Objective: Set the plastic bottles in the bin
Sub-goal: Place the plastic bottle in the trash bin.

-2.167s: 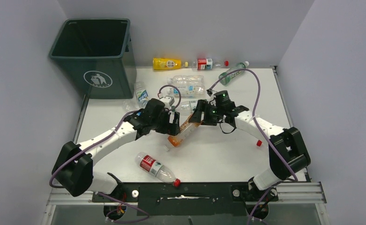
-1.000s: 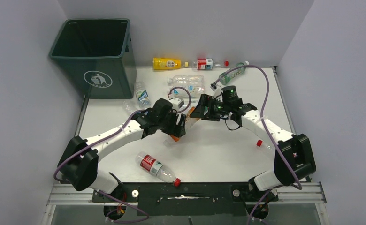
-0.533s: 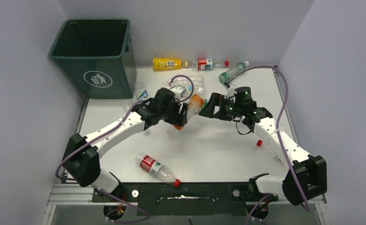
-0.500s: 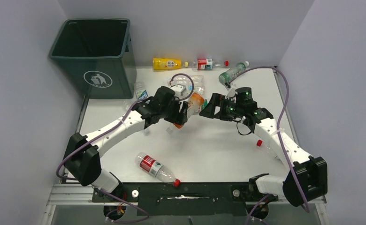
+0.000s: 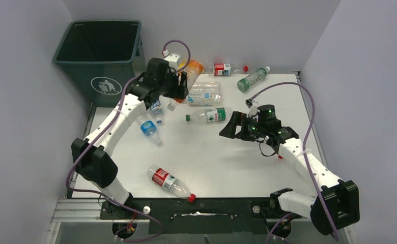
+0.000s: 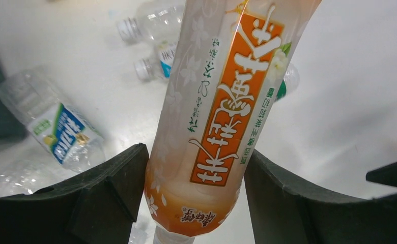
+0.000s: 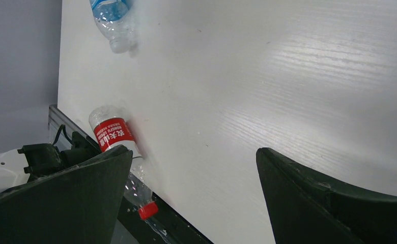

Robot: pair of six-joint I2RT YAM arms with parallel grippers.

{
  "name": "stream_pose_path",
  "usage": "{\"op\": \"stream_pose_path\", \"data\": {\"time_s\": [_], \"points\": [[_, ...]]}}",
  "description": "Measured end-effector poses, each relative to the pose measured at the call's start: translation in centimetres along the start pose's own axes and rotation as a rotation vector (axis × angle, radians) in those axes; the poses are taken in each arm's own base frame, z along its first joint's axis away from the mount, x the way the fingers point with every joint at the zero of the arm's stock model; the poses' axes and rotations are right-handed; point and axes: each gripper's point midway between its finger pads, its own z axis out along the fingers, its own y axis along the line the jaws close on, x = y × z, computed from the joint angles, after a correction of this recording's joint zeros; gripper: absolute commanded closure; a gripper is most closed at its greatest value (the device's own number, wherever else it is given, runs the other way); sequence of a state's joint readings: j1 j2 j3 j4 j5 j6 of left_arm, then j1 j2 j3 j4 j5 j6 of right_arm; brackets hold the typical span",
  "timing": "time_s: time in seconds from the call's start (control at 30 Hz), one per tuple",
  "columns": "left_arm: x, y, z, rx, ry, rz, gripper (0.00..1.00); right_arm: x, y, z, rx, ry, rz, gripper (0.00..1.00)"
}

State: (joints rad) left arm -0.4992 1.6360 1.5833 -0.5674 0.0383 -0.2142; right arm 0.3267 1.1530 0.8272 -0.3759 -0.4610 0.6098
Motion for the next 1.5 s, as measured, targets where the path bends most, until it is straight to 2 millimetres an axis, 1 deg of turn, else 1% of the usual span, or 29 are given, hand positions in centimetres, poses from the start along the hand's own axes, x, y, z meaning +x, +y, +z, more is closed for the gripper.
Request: {"op": "stream_pose_path", "data": {"time_s": [0.2,0.3,0.4,0.53,0.57,0.63,0.77,0.83,0.9,0.97,1.0,1.03,1.07,1.2,1.27,1.43,1.5], "points": [[-6.7,2.5,-1.8,-0.033,-0.117,-0.017,0.36,1.1,-0.7,0.2,0.008,0.020,0.014,0.02],[-9.9,3.5,-3.2,-0.038,-0.178,-0.027,0.36,1.4,-0.9,0.4,0.009,0.023,0.017,0.02],[-13.6,5.2,-5.1,-0.053,-0.258,-0.040,0.36,1.9,-1.2,0.5,0.011,0.029,0.024,0.02],[-18.6,9.0,-8.3,-0.090,-0.387,-0.071,0.36,2.2,-1.3,0.5,0.010,0.032,0.031,0.02],[-19.4,9.9,-9.0,-0.100,-0.414,-0.081,0.36,2.3,-1.4,0.5,0.010,0.032,0.032,0.02],[-21.0,12.7,-10.8,-0.126,-0.470,-0.120,0.36,2.4,-1.4,0.5,0.009,0.033,0.039,0.02],[-22.3,18.5,-13.5,-0.187,-0.551,-0.209,0.36,2.6,-1.4,0.6,0.007,0.035,0.045,0.02],[-22.5,20.8,-14.3,-0.211,-0.579,-0.245,0.35,2.6,-1.4,0.6,0.006,0.035,0.045,0.02],[-22.6,23.0,-14.9,-0.234,-0.606,-0.277,0.30,2.5,-1.4,0.6,0.004,0.033,0.045,0.02],[-22.6,24.2,-14.8,-0.244,-0.614,-0.295,0.23,2.5,-1.3,0.6,0.003,0.032,0.044,0.02],[-22.6,24.6,-14.5,-0.244,-0.613,-0.301,0.20,2.5,-1.3,0.6,0.002,0.032,0.043,0.02],[-22.5,24.9,-14.1,-0.243,-0.610,-0.306,0.13,2.5,-1.2,0.7,0.000,0.034,0.043,0.02],[-22.4,25.2,-13.6,-0.244,-0.604,-0.309,0.10,2.6,-1.1,0.7,-0.003,0.035,0.040,0.02],[-21.2,26.5,-11.1,-0.251,-0.557,-0.331,0.10,2.6,-1.0,0.7,-0.010,0.037,0.038,0.02],[-20.8,27.0,-10.5,-0.257,-0.542,-0.340,0.10,2.8,-0.9,0.8,-0.013,0.042,0.036,0.02],[-20.6,27.2,-10.4,-0.263,-0.537,-0.347,0.10,3.4,-0.4,1.3,-0.027,0.066,0.024,0.02],[-20.7,27.0,-10.5,-0.260,-0.539,-0.349,0.10,4.0,0.0,1.7,-0.034,0.090,0.013,0.02]]}}
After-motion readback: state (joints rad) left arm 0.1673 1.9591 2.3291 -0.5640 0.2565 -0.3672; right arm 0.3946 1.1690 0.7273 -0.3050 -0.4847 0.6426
